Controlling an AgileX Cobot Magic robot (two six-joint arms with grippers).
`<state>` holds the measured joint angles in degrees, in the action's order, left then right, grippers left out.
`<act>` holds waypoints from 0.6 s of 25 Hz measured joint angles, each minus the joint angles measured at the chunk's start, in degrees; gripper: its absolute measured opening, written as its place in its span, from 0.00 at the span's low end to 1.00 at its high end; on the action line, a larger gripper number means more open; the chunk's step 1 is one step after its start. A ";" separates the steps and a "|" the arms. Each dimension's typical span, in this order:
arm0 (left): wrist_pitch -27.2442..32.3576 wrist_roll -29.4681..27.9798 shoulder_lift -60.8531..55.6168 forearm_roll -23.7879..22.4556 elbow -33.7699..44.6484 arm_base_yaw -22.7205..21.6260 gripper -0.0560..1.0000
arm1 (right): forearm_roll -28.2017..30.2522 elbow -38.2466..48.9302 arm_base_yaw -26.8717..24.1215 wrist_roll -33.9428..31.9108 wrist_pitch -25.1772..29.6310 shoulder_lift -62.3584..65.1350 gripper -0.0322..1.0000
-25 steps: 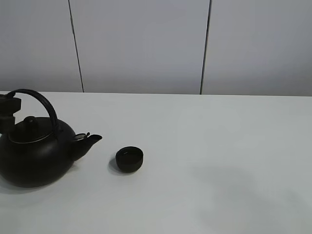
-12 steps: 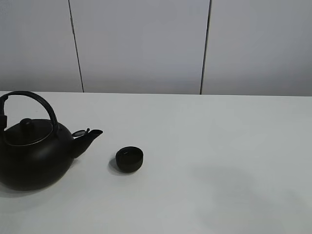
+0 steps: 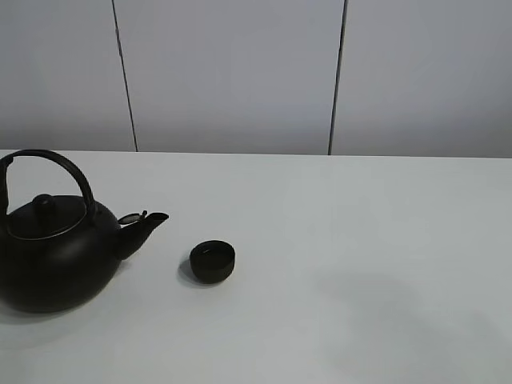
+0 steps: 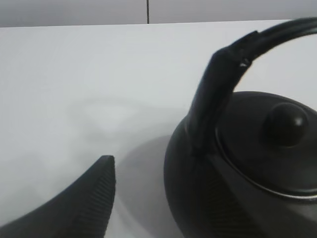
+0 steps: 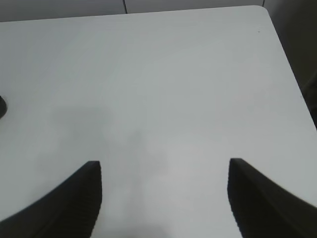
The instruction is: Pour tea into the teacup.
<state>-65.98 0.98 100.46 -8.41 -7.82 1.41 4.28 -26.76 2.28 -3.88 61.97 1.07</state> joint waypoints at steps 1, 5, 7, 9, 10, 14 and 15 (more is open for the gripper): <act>0.00 -0.30 0.00 0.94 0.00 0.00 0.42 | 0.00 0.00 0.00 0.00 0.00 0.00 0.51; 0.00 -0.43 0.00 4.80 0.00 0.00 0.42 | 0.00 0.00 0.00 0.00 0.00 0.00 0.51; 0.00 -0.43 0.00 6.29 -0.31 0.00 0.42 | 0.00 0.00 0.00 0.00 0.00 0.00 0.51; 0.00 -0.43 0.00 6.46 -1.20 -0.64 0.42 | 0.00 0.00 0.00 0.00 0.00 0.00 0.51; 0.00 -0.43 0.00 5.98 -2.20 -1.30 0.42 | 0.00 0.00 0.00 0.00 0.00 0.00 0.51; 1.30 -0.98 0.00 2.01 -6.61 -4.64 0.42 | 0.00 0.00 0.00 0.00 0.00 0.00 0.51; 2.17 -1.62 0.00 0.47 -7.84 -5.26 0.42 | 0.00 0.00 0.00 0.00 0.00 0.00 0.51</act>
<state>-63.81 -0.64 100.46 -7.94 -15.66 -3.86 4.28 -26.76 2.28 -3.88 61.97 1.07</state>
